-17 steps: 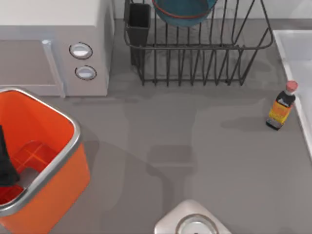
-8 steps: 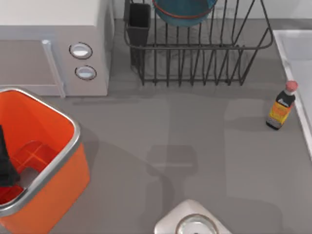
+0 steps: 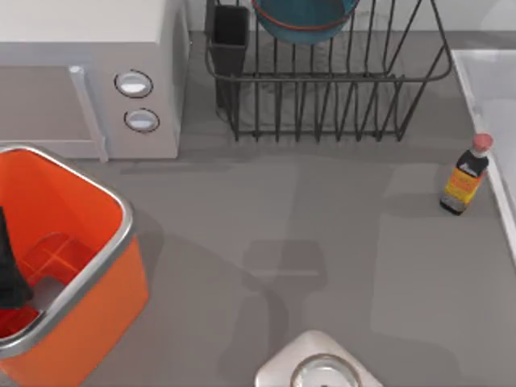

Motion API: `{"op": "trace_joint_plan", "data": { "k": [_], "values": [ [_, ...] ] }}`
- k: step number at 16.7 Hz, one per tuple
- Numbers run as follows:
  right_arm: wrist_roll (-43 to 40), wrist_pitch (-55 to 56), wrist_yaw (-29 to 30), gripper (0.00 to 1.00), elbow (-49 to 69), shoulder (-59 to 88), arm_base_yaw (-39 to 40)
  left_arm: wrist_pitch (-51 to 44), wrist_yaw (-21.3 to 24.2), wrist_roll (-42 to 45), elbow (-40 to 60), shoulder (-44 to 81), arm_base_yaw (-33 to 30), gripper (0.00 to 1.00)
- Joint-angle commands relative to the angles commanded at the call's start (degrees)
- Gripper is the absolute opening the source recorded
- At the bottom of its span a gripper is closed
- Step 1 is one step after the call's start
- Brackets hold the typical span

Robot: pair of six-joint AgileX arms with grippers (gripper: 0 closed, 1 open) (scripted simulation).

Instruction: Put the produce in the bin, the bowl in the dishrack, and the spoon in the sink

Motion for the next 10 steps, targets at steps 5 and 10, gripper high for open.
{"op": "trace_joint_plan", "data": {
  "k": [5, 10],
  "values": [
    [-0.04, 5.36, 0.04, 0.00, -6.60, -1.11, -0.09, 0.00, 0.00, 0.00, 0.00, 0.00, 0.00, 1.00],
    [-0.04, 5.36, 0.04, 0.15, -6.60, -1.11, -0.09, 0.00, 0.00, 0.00, 0.00, 0.00, 0.00, 1.00]
  ]
}}
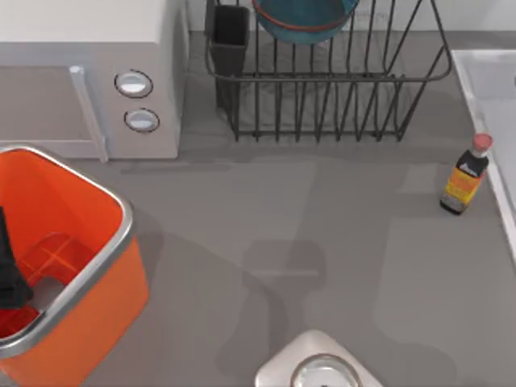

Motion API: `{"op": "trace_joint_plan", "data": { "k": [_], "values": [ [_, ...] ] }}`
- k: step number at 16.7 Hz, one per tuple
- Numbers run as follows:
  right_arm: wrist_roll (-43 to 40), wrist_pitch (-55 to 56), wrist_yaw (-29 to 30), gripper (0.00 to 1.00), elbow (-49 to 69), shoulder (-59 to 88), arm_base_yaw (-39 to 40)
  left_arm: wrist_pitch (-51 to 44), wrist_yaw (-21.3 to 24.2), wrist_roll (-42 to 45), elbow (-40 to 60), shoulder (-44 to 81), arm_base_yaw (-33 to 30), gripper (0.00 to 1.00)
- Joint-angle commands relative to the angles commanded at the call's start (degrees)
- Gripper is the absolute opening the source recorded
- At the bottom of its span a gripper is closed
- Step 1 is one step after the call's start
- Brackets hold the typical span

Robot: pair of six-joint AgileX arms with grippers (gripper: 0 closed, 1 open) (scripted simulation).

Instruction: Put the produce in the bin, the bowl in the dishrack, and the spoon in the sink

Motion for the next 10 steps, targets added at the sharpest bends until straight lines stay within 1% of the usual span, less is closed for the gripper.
{"op": "trace_joint_plan", "data": {
  "k": [10],
  "values": [
    [0.00, 0.00, 0.00, 0.90, 0.00, 0.00, 0.00, 0.00, 0.00, 0.00, 0.00, 0.00, 0.00, 1.00]
  ]
}}
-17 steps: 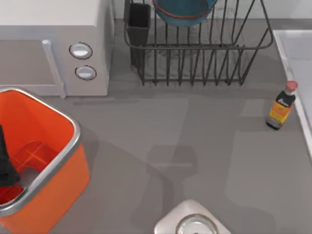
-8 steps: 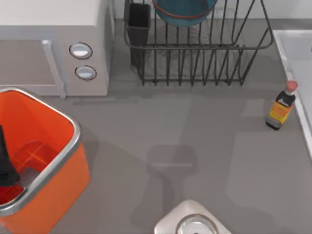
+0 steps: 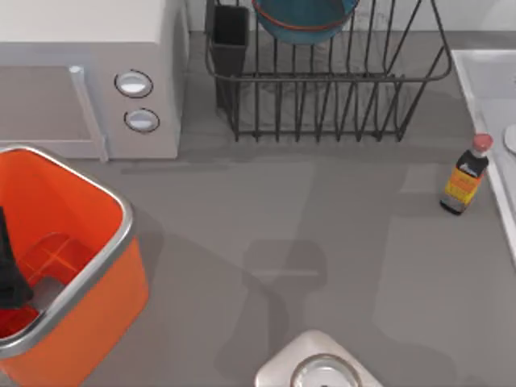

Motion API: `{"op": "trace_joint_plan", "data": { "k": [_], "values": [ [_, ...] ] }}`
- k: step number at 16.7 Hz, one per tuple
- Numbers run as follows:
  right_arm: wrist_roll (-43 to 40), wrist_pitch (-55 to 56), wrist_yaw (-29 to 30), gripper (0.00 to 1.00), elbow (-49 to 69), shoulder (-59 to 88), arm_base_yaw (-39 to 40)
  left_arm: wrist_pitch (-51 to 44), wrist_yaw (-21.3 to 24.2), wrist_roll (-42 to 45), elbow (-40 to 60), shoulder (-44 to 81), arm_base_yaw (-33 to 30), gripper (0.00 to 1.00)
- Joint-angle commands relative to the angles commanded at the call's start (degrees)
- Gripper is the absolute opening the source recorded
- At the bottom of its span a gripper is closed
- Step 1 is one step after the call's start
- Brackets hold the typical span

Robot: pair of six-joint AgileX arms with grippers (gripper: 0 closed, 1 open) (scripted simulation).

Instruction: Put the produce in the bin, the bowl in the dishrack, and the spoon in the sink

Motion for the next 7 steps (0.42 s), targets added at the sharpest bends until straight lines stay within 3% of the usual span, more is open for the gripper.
{"op": "trace_joint_plan", "data": {
  "k": [2, 7],
  "values": [
    [0.00, 0.00, 0.00, 1.00, 0.00, 0.00, 0.00, 0.00, 0.00, 0.00, 0.00, 0.00, 0.00, 1.00],
    [0.00, 0.00, 0.00, 1.00, 0.00, 0.00, 0.00, 0.00, 0.00, 0.00, 0.00, 0.00, 0.00, 1.00]
  ]
}}
